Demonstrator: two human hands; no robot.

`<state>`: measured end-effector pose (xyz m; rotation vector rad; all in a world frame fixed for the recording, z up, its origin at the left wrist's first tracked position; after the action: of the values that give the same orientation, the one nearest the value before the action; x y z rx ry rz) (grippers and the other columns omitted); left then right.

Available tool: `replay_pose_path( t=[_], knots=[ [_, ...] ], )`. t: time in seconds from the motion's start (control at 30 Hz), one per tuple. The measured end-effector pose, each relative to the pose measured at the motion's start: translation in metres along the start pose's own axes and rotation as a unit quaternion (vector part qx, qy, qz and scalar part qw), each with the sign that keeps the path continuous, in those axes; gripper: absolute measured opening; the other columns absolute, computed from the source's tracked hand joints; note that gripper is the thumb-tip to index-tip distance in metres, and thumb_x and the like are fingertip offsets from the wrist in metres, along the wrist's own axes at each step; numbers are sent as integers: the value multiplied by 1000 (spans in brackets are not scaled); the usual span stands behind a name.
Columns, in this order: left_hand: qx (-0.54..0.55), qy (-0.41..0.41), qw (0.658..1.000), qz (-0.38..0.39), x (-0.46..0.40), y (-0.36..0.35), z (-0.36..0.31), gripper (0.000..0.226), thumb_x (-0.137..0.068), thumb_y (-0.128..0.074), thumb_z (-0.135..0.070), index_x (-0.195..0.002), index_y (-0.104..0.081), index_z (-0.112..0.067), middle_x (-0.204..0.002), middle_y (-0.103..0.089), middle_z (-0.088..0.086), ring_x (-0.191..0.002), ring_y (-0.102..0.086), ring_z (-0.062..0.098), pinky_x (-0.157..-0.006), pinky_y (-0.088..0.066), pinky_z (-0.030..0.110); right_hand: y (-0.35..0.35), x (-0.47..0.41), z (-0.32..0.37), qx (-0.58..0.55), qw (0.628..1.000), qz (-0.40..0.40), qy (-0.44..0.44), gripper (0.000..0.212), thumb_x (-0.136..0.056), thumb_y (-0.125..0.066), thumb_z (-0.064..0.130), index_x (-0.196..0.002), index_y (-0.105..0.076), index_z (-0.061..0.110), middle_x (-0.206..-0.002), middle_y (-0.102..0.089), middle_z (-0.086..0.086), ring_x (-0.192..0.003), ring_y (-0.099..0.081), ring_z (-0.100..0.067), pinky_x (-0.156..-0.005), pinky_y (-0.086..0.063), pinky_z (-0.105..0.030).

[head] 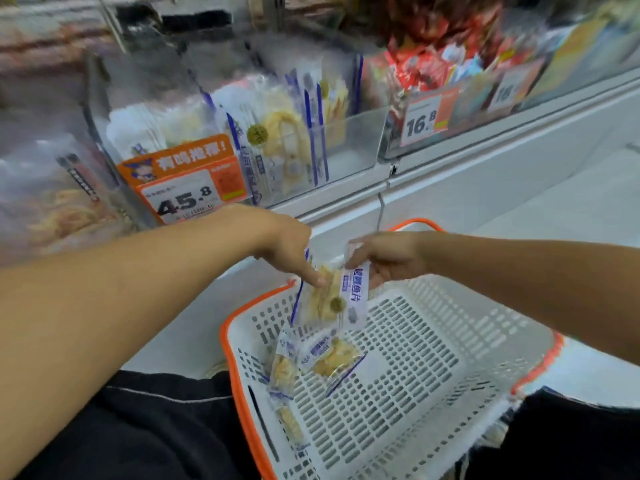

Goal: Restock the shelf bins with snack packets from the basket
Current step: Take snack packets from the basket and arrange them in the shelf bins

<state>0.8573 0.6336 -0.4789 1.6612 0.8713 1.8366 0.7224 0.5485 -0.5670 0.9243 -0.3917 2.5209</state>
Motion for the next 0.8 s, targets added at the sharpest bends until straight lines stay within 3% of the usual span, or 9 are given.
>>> replay_pose_path(
  t=[0.1,0.13,0.23,0.37,0.47,0.57,0.63,0.7,0.8],
  knots=[
    [217,-30,975,-26,21,23,-10,99,-60,-67,-79,-132,-42,-16,-122,-53,-4,-92,-59,19,-80,-53,35,16,69,75,-43,995,-20,91,20,-96,-44,-5,-108,-60,-1,-96,-74,-15,-80,-74,-20,-73,-62,-31],
    [333,-48,941,-27,29,30,-14,89,-65,-73,-70,-131,-42,-19,-121,-57,-4,-93,-64,17,-77,-57,36,20,88,94,-67,990,-34,123,20,-95,-43,-5,-104,-61,0,-94,-74,-15,-79,-74,-21,-72,-62,-31],
    [620,-113,768,-118,46,53,-22,74,-69,-87,-31,-130,-50,-11,-103,-73,4,-77,-71,14,-58,-54,25,26,130,134,-26,974,-83,210,20,-94,-47,-8,-93,-61,7,-81,-74,-10,-68,-73,-18,-57,-60,-29],
    [584,-104,716,-369,69,88,-9,49,-61,-92,-9,-101,-67,-19,-71,-66,-5,-55,-54,3,-53,-41,13,39,165,179,284,912,-127,267,47,-78,-74,-7,-115,-57,17,-97,-72,-16,-80,-71,-23,-71,-57,-39],
    [512,-141,721,-445,87,104,-14,33,-67,-87,0,-80,-64,-19,-46,-44,-13,-45,-38,1,-53,-37,16,23,187,220,489,792,-183,318,69,-70,-89,12,-129,-55,22,-99,-72,-2,-85,-70,-15,-78,-58,-35],
    [494,-160,681,-516,105,117,-18,28,-74,-82,1,-84,-62,-14,-50,-56,0,-50,-46,4,-53,-41,13,-18,185,235,650,653,-205,328,38,-68,-90,34,-94,-64,25,-77,-61,10,-67,-57,-7,-61,-44,-23],
    [503,-167,645,-551,115,124,-18,28,-76,-81,-1,-88,-60,-15,-65,-68,7,-57,-56,8,-56,-45,15,-33,179,236,683,611,-225,331,37,-69,-88,36,-66,-54,20,-59,-49,5,-53,-43,-9,-51,-32,-27],
    [475,-147,633,-594,122,128,-17,29,-79,-81,-10,-97,-60,-18,-79,-71,-1,-71,-62,1,-64,-45,13,-28,179,242,642,636,-230,362,34,-73,-86,31,-63,-57,15,-56,-51,3,-50,-42,-10,-51,-35,-27],
    [407,-93,612,-671,128,131,-6,42,-79,-82,-23,-113,-57,-23,-102,-63,-14,-95,-58,-4,-76,-43,8,10,181,257,409,760,-211,459,28,-82,-81,19,-79,-67,-6,-70,-65,-8,-61,-58,-14,-62,-49,-30]
  ],
)
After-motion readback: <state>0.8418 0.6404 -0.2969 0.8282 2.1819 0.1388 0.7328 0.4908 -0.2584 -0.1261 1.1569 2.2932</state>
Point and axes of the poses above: each hand's wrist, its own x-axis away from the middle knuckle, its own y-axis out of the back of the hand, z = x × y, the point moved 5 cm from there along -x, towards the middle knuckle
